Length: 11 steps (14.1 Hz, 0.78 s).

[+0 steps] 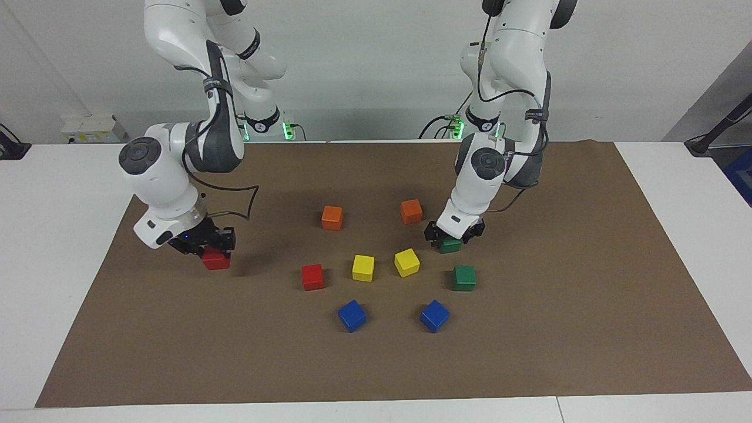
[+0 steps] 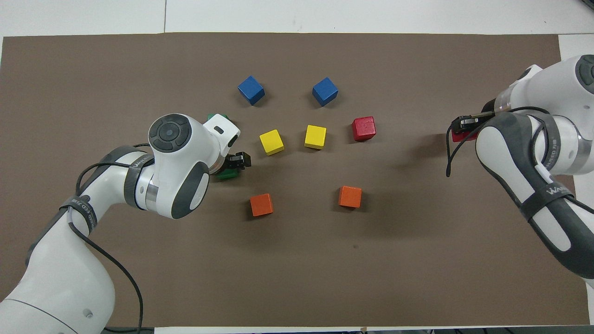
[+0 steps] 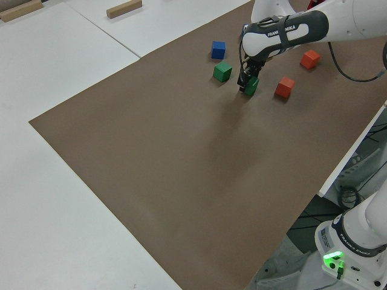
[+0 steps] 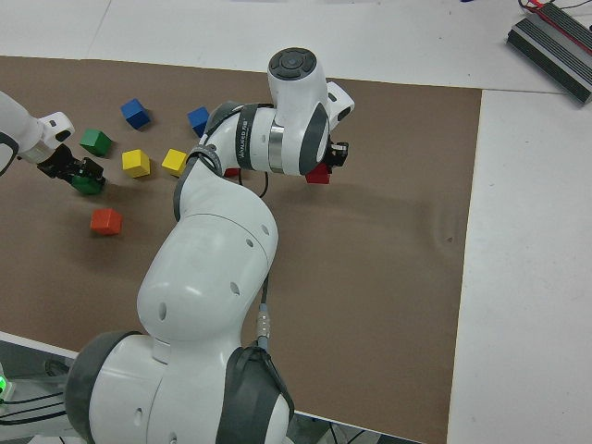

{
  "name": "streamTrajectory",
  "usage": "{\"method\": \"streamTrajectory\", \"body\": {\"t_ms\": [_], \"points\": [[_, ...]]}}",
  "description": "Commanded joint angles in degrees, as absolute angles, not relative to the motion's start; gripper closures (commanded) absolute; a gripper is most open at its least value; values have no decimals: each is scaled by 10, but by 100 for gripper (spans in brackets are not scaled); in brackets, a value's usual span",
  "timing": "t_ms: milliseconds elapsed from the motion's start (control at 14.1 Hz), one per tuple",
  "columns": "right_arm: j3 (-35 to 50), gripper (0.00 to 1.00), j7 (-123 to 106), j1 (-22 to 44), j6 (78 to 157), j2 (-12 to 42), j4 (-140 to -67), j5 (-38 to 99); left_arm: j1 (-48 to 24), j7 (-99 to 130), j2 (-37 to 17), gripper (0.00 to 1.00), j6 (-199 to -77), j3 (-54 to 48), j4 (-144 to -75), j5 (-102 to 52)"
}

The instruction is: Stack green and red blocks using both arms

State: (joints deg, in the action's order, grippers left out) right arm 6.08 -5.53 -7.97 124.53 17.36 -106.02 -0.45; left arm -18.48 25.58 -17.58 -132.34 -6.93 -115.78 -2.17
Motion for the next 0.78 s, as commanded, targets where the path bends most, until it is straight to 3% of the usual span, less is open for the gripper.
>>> {"method": "streamTrajectory", "body": {"t_ms": [0,71,142,496,567,709], "points": [[69,100,-76,-90,1287,178,-1087,-4,-195,275,-171,27,-1340,-62,-1172,-25],[69,100,-87,-91,1294,178,-1093,-4,-195,281,-171,49,-1340,-62,-1172,-25],[69,100,-95,-92,1296,180,-1098,-4,-194,281,-170,99,-1339,-62,-1171,-25],[69,100,-101,-91,1329,181,-1126,-4,-188,277,-164,100,-1318,-62,-1160,-25],[69,97,-103,-90,1330,181,-1129,-4,-185,277,-158,100,-1302,-61,-1151,-25],[69,83,-104,-90,1330,181,-1131,-4,-159,275,-129,100,-1254,-61,-1127,-25]]}}
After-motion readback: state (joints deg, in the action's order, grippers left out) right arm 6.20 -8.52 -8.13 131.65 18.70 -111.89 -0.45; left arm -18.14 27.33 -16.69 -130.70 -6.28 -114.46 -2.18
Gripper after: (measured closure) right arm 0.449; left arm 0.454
